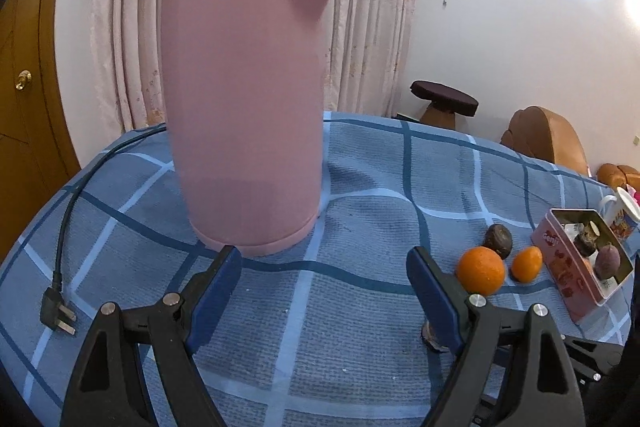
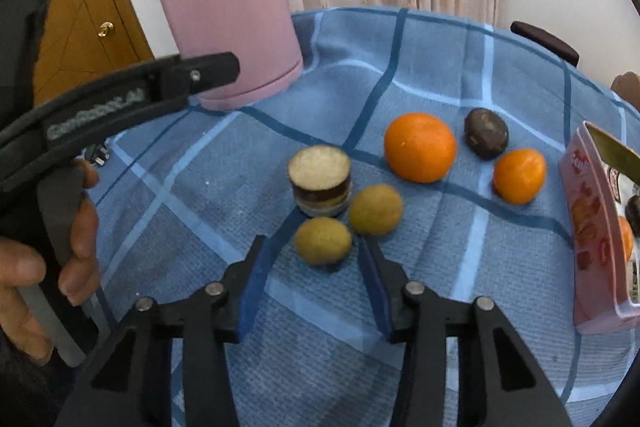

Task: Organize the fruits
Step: 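Move the right tool to a small yellow-green fruit while the left tool approaches a cut mangosteen half, then grasp the yellow-green fruit with the right tool while the left tool grasps the cut mangosteen half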

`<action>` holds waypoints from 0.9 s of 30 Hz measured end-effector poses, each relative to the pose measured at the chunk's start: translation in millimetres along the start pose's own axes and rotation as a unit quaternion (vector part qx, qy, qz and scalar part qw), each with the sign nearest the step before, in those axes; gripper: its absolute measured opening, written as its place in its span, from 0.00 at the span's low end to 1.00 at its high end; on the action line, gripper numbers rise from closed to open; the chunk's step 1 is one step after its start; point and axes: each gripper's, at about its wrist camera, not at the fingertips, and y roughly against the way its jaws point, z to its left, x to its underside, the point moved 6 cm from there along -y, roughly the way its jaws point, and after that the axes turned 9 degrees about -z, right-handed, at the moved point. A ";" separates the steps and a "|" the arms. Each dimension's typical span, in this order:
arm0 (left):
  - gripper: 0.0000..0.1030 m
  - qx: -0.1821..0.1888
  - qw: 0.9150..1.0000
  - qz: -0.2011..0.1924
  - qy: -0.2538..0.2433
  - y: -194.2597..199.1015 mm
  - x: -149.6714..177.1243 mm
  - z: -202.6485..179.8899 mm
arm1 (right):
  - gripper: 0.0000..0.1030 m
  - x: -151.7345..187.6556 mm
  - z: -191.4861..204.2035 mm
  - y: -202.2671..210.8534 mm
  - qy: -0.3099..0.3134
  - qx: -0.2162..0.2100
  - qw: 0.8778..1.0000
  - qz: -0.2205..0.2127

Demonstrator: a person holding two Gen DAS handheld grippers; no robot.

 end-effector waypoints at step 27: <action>0.83 0.123 0.985 0.120 -0.026 -41.8 42.5 -72.1 | 0.30 -8.7 -71.9 74.1 -0.056 0.043 0.991 -0.114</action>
